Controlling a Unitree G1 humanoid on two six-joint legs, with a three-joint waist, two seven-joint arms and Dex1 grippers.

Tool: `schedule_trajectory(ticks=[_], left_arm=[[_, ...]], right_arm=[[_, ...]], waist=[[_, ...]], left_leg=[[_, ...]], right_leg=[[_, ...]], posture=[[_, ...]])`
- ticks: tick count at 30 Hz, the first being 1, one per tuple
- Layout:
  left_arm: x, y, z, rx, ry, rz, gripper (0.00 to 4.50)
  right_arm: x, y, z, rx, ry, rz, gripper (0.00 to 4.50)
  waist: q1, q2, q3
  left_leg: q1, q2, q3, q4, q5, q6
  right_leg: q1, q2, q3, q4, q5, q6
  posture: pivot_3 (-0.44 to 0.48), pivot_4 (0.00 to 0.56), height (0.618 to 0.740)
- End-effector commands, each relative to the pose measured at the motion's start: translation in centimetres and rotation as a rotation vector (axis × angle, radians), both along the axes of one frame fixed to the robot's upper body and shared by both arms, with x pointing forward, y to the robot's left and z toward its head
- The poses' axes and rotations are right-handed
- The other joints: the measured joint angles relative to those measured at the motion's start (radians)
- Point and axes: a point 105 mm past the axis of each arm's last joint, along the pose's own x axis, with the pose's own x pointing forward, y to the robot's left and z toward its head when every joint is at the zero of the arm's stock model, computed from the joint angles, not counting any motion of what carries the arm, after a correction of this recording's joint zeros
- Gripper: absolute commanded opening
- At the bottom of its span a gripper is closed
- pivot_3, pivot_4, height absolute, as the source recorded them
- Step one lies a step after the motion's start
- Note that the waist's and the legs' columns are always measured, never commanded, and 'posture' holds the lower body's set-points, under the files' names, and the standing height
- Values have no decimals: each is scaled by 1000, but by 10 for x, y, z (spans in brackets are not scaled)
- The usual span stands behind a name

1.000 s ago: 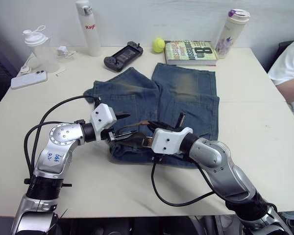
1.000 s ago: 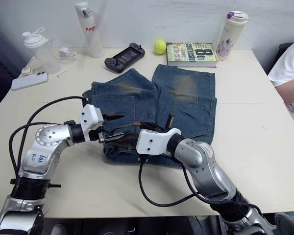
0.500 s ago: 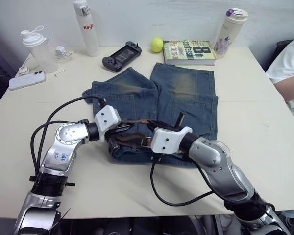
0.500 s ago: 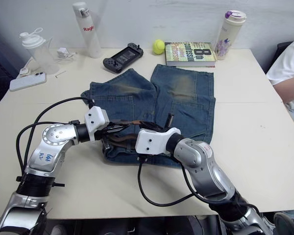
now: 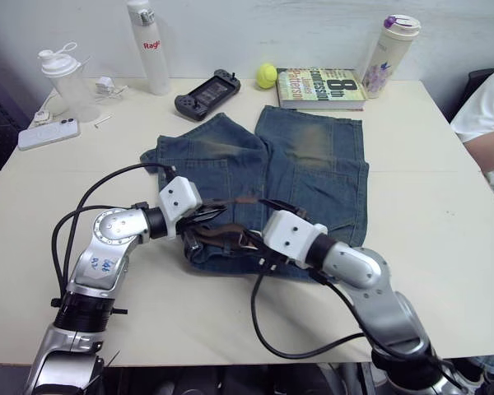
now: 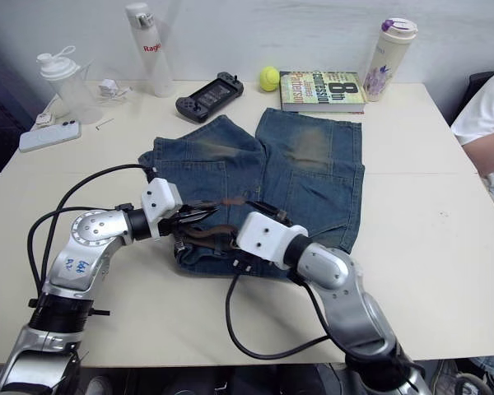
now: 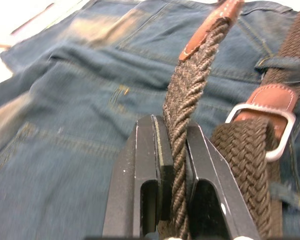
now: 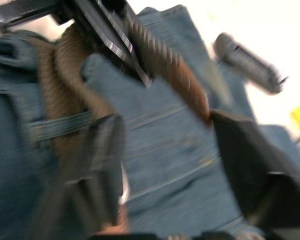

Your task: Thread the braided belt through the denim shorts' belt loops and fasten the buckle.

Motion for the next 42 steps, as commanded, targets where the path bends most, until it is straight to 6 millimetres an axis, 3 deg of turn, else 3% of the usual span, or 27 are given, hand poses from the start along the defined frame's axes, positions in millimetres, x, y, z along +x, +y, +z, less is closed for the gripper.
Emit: schedule_trajectory(ticks=[1, 6, 12, 16, 23, 27, 32, 36, 42], left_arm=[[1, 4, 26, -95, -46, 30, 0], [5, 7, 50, -160, -70, 44, 0], [6, 2, 75, -208, -95, 30, 0], [8, 2, 77, -228, -88, 39, 0], [7, 6, 47, -90, -48, 45, 0], [7, 8, 33, -9, -35, 50, 0], [9, 11, 24, 71, -26, 63, 0], [5, 13, 7, 210, -20, 22, 0], [4, 15, -4, 279, 10, 16, 0]], right_arm=[[-23, -2, -13, -65, 42, 67, 3318], [-10, -17, -37, -163, 11, -40, 3318], [-1, -20, -45, -205, -42, -108, 3318], [2, -19, -47, -223, -69, -133, 3318], [6, -12, -34, -134, -101, -161, 3318], [7, -10, -32, -129, -107, -159, 1583], [12, -8, -13, -102, -171, -169, 195], [15, -8, -2, -130, -227, -159, 79], [17, -6, 10, -193, -308, -122, 79]], waist=[[0, 0, 0], [-4, 0, 0], [-2, 0, 0], [-4, 0, 0], [-3, 0, 0], [-4, 0, 0], [-2, 0, 0], [-2, 0, 0], [-3, 0, 0]], left_leg=[[0, 0, 0, 0, 0, 0], [1, 0, 0, 0, 0, -1], [0, 0, 0, 0, 1, -1], [1, 0, 0, 0, 1, -2], [1, 1, 0, 0, 1, -2], [1, 1, 0, 0, 1, -2], [1, 1, 1, 0, 1, -2], [1, 0, 1, 0, 1, -2], [0, 1, 1, -1, 1, -2]], right_leg=[[0, 0, 0, 0, 0, 0], [0, 0, 0, 0, 0, 0], [0, 0, 0, 0, 0, 0], [0, 1, 1, 0, 0, 0], [0, 1, 0, 1, 0, 0], [0, 1, 1, 1, 0, 0], [-1, 1, 1, 0, 0, 0], [-1, 1, 1, 1, 0, 0], [-2, 1, 1, 1, 0, 0]], posture=[[0, 150, 740], [0, 150, 740], [0, 150, 740], [0, 150, 740], [0, 150, 740], [0, 150, 740], [0, 150, 740], [0, 150, 740], [0, 150, 740]])
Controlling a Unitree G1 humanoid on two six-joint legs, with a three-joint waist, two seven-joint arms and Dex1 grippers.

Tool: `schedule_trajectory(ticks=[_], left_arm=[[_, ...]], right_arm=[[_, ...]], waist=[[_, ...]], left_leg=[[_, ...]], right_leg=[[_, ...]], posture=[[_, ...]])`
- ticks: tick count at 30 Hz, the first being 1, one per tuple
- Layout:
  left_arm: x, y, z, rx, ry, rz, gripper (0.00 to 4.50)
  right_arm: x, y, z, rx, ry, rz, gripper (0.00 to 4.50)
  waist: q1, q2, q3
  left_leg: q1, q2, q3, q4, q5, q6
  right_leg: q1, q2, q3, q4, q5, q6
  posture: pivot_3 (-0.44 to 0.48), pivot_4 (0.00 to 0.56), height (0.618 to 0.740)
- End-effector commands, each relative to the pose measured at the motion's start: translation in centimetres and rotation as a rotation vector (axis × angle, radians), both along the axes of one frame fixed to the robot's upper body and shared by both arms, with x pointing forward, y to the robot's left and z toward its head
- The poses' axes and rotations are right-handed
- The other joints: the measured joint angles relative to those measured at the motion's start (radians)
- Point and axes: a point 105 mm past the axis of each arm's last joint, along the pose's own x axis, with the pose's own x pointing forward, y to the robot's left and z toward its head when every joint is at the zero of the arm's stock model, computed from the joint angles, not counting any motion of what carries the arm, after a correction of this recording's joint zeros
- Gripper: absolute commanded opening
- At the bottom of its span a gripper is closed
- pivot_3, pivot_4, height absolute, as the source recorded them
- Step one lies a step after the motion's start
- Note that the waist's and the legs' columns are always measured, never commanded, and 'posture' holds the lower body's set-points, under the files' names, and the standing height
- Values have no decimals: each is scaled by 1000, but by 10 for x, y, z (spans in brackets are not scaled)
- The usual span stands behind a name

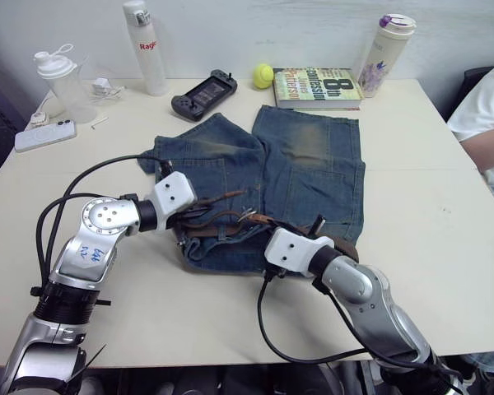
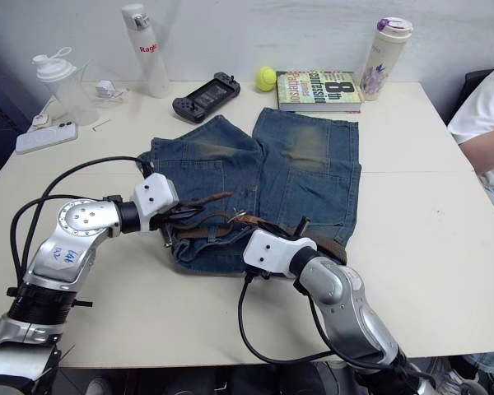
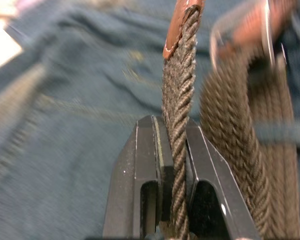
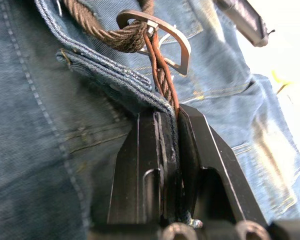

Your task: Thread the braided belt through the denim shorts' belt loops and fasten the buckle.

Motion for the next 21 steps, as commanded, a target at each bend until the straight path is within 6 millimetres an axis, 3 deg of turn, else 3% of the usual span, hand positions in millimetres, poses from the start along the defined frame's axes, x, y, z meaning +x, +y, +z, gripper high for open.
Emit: schedule_trajectory(ticks=[1, 21], left_arm=[[-4, 4, -21, 150, 35, -31, 0], [-3, -1, -22, 251, -14, -114, 0]], right_arm=[[3, 0, 31, -83, -162, 41, 79], [-3, 12, 32, -149, -183, 146, 79]], waist=[[0, 0, 0], [1, 0, 0]], left_leg=[[0, 0, 0, 0, 0, 0], [-1, 0, 1, 0, 0, 0]], right_leg=[[0, 0, 0, 0, 0, 0], [-2, 0, 1, 3, 0, 0]], posture=[[0, 150, 740], [0, 150, 740]])
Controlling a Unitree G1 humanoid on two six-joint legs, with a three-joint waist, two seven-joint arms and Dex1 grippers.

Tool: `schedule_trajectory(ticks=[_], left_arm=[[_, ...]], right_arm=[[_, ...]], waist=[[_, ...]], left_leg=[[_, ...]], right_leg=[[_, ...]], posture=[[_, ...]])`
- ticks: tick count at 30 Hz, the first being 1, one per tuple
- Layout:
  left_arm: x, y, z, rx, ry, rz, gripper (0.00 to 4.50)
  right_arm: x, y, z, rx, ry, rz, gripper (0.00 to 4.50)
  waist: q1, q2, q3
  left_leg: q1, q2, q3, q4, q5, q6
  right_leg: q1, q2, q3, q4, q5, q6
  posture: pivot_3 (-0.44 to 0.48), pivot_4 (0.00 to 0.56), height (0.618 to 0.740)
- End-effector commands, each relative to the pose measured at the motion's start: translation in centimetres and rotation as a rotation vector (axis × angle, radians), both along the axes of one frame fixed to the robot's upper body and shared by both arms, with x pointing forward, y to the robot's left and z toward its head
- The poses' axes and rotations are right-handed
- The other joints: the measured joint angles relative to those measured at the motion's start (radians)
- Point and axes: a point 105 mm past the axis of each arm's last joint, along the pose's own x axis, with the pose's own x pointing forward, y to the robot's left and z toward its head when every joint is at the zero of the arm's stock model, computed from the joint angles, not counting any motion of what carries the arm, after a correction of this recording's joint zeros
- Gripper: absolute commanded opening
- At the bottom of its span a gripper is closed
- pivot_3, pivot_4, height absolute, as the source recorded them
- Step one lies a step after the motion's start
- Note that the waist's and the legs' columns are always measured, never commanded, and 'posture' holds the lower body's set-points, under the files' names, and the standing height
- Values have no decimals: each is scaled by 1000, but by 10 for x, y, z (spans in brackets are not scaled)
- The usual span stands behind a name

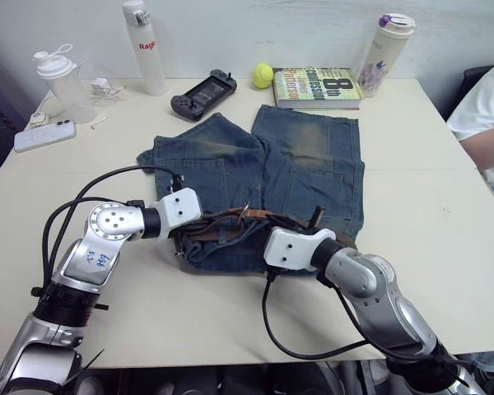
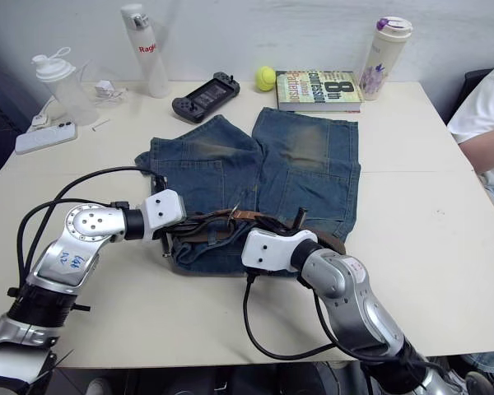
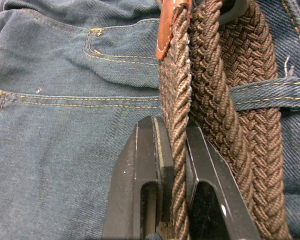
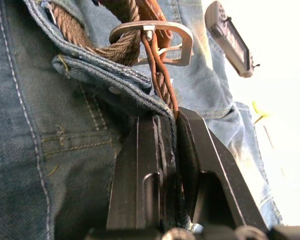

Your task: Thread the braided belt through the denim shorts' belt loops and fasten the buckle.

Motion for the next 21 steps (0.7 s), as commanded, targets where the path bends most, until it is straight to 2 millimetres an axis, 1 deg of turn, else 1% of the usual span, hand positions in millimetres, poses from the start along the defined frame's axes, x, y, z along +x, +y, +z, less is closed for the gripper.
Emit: schedule_trajectory(ticks=[1, 8, 11, 15, 18, 21], left_arm=[[5, -2, 8, 52, -56, -45, 0], [6, -8, 11, 91, -97, -106, 0], [8, -3, 9, 118, -95, -111, 0], [12, 7, 8, 143, -97, -91, 0], [15, 16, 11, 176, -110, -77, 0], [18, 17, 15, 195, -131, -85, 0]], right_arm=[[-6, 12, 15, -25, -72, 88, 79], [-7, 13, 13, -32, -65, 113, 79], [-7, 13, 13, -31, -62, 112, 79], [-8, 13, 11, -27, -55, 111, 79], [-8, 13, 11, -25, -56, 110, 79], [-7, 14, 12, -27, -59, 114, 79]], waist=[[0, 0, 0], [0, 0, 0], [-1, 0, 0], [-1, 0, 0], [-1, 0, 0], [-1, 0, 0]], left_leg=[[0, 0, 0, 0, 0, 0], [-1, 0, 1, 0, 0, 0], [-1, 0, 2, 1, 0, 0], [-1, 0, 3, 1, 0, 0], [-1, 0, 3, 1, 0, 0], [-1, 0, 3, 1, 0, 0]], right_leg=[[0, 0, 0, 0, 0, 0], [-2, 0, 1, 2, 0, 0], [-3, 0, 1, 2, 0, 0], [-3, 0, 1, 3, 0, 0], [-4, 0, 1, 3, 0, 0], [-5, 0, 1, 5, 0, 0]], posture=[[0, 150, 740], [0, 150, 740], [0, 150, 740], [0, 150, 740], [0, 150, 740], [0, 150, 740]])
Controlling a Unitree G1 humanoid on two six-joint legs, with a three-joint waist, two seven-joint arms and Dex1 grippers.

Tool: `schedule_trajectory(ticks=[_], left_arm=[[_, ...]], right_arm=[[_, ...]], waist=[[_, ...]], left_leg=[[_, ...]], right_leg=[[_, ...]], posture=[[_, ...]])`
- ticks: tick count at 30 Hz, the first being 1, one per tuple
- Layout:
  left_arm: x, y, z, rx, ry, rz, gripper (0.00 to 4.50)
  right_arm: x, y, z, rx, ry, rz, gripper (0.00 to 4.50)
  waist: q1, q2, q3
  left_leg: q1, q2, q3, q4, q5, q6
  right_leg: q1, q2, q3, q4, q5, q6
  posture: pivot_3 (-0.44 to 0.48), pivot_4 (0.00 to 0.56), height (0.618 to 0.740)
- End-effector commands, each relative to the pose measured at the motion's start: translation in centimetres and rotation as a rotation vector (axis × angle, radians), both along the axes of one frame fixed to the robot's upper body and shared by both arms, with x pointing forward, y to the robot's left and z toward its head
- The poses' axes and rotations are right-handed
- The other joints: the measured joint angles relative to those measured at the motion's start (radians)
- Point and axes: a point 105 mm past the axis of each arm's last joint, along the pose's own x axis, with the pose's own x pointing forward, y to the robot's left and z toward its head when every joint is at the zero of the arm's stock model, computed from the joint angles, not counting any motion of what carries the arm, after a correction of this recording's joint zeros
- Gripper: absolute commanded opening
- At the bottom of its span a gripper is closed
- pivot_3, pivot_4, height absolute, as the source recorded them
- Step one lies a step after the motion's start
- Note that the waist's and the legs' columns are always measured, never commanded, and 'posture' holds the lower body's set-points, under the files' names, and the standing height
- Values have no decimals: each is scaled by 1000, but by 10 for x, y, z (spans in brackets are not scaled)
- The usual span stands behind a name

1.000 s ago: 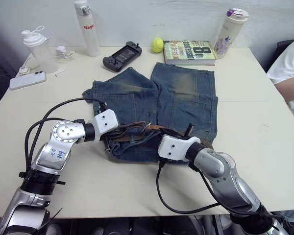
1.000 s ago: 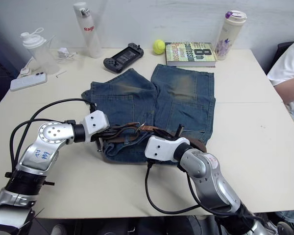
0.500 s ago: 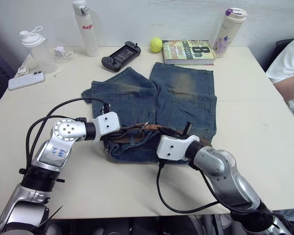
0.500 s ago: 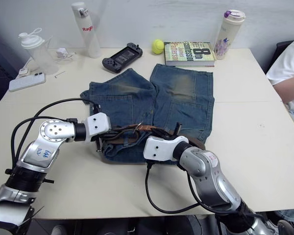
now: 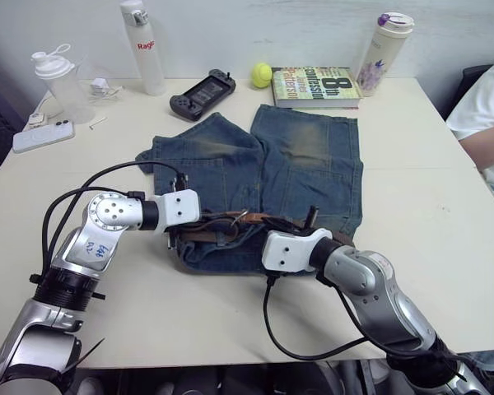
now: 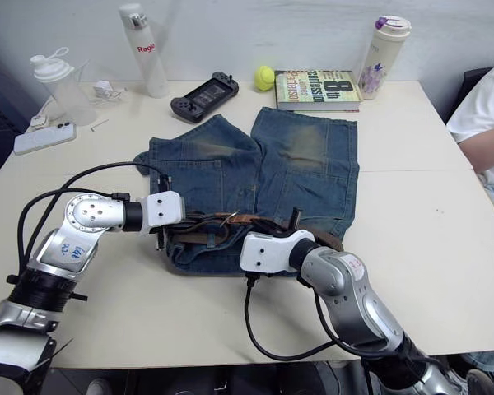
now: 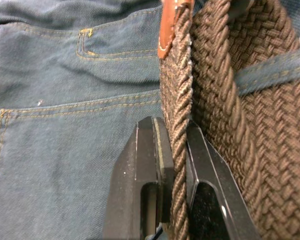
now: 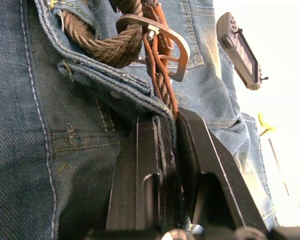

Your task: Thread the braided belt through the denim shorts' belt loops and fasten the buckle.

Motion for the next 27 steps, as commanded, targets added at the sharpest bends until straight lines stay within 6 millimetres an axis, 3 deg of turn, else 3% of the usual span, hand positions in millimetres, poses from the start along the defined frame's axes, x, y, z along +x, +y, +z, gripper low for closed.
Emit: schedule_trajectory(ticks=[1, 21, 27], left_arm=[[5, 5, 12, 38, -53, -4, 0], [3, -25, 15, 107, -130, -180, 0], [10, -10, 21, 143, -149, -157, 0]], right_arm=[[-7, 8, 13, 19, -56, 52, 79], [-11, 14, 11, 12, -59, 90, 79], [-11, 14, 11, 19, -57, 85, 79]], waist=[[1, 0, 0], [0, 0, 0], [-1, 0, 0]], left_leg=[[0, 0, 0, 0, 0, 0], [0, 0, 1, 0, 0, 0], [0, 0, 2, 1, 0, 0]], right_leg=[[0, 0, 0, 0, 0, 0], [-2, 0, 0, 2, 0, 0], [-2, 0, 0, 2, 0, 0]], posture=[[0, 150, 740], [0, 150, 740], [0, 150, 740]])
